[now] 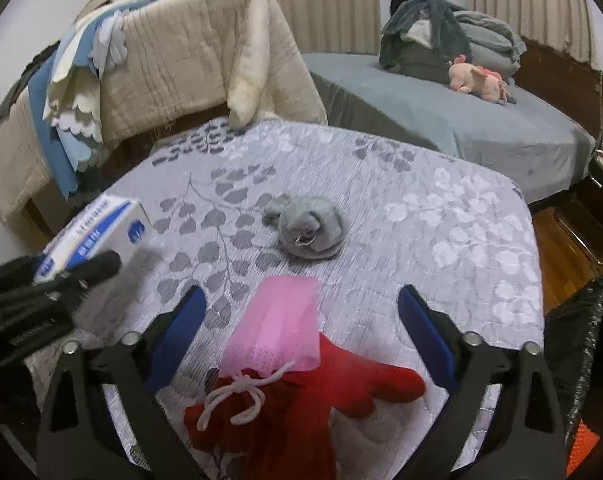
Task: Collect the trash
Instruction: 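Grasp the white-and-blue alcohol pads box with the left gripper, then grasp the pink mask with the right gripper while the left holds the box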
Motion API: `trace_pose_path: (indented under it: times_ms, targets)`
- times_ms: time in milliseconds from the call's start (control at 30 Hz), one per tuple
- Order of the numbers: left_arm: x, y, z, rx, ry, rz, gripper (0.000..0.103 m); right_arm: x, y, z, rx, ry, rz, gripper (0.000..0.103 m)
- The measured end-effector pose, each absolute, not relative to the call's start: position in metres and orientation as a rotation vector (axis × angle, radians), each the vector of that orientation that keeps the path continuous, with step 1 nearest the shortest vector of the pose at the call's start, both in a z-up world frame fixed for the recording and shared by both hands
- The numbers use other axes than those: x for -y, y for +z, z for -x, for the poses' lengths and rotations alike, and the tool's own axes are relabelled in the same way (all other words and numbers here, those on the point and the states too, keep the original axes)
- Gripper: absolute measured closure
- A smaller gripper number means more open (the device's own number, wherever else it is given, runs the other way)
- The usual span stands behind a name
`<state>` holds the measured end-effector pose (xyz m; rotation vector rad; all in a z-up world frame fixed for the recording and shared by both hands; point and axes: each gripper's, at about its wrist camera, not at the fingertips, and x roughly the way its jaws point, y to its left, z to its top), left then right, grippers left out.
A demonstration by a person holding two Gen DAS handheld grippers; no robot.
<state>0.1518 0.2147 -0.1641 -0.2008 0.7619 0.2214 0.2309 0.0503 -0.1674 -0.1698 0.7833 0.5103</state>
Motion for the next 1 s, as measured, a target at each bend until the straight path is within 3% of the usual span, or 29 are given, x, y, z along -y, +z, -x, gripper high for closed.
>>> trace_pose_path:
  times_ms: [100, 167, 233, 333, 400, 1000]
  targets:
    - [-0.217, -0.162, -0.153, -0.754, 0.220, 0.210, 0.046, -0.055, -0.175, -0.234, -0.820, 0.514, 0.186, 0.028]
    - [-0.218, -0.161, -0.153, -0.752, 0.219, 0.213, 0.046, -0.058, -0.178, -0.235, -0.842, 0.528, 0.189, 0.043]
    - [-0.217, -0.160, -0.153, -0.750, 0.216, 0.215, 0.046, -0.060, -0.181, -0.236, -0.871, 0.551, 0.197, 0.065]
    - [-0.216, -0.159, -0.152, -0.748, 0.212, 0.218, 0.046, -0.060, -0.177, -0.233, -0.870, 0.578, 0.193, 0.083]
    - [-0.215, -0.157, -0.151, -0.745, 0.210, 0.218, 0.046, -0.059, -0.170, -0.230, -0.852, 0.594, 0.182, 0.087]
    - [-0.171, -0.108, -0.143, -0.672, 0.153, 0.177, 0.046, -0.006, -0.089, -0.200, -0.697, 0.589, 0.069, 0.087]
